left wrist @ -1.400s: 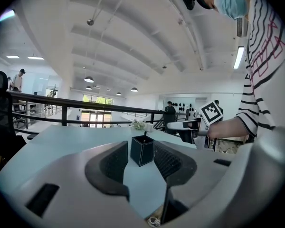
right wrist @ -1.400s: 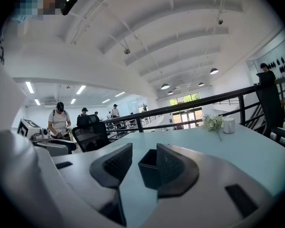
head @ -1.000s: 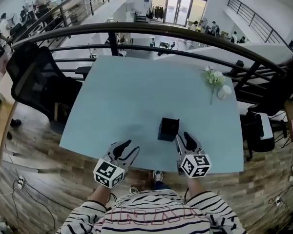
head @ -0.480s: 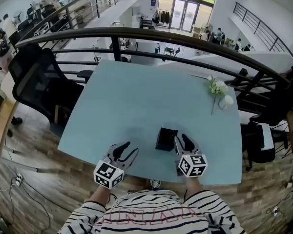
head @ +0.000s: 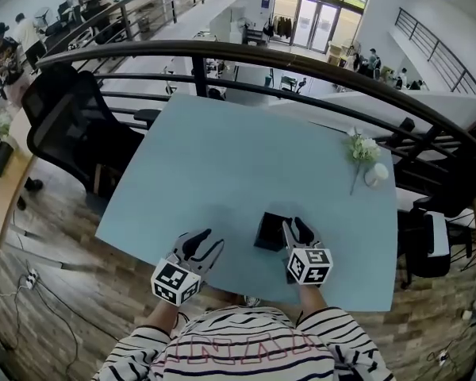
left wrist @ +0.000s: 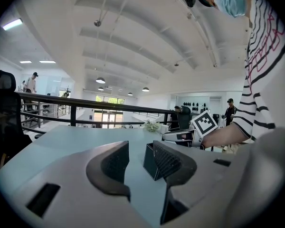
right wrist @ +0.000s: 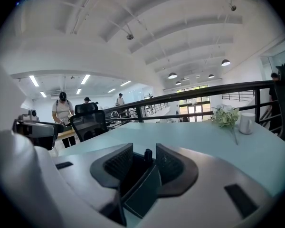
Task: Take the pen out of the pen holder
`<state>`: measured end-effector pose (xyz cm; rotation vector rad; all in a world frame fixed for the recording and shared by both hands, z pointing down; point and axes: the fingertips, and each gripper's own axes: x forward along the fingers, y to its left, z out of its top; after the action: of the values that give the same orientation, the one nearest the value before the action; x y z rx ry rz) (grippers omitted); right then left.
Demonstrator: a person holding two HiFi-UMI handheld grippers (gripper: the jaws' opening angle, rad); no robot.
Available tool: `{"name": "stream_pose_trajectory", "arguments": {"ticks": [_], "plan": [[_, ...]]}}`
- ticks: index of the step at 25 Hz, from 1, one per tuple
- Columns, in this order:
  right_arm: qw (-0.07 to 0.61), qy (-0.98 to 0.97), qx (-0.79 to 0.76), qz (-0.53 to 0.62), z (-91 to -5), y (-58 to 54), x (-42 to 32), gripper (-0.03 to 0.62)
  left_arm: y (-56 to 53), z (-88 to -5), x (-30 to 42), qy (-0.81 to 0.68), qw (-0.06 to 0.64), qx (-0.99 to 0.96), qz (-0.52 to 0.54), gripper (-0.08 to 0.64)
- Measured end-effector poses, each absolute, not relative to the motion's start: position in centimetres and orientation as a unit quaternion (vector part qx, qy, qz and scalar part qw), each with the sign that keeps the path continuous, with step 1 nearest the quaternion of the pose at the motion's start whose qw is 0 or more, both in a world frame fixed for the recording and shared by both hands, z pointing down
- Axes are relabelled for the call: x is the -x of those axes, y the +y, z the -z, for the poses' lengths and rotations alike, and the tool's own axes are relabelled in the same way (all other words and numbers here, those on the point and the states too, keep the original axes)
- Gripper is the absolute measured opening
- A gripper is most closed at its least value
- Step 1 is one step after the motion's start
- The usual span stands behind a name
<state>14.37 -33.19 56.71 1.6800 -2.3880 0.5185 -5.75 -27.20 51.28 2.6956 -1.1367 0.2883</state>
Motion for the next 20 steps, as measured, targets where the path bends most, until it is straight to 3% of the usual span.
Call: {"name": "stream_pose_trajectory", "arguments": {"ticks": [20], "plan": [[0.104,-0.812,-0.551,-0.161,-58.6,-34.5,-14.5,0.071,-28.0,-51.9,6.1,-0.411,0.111,-0.898,-0.109,0.147]]}}
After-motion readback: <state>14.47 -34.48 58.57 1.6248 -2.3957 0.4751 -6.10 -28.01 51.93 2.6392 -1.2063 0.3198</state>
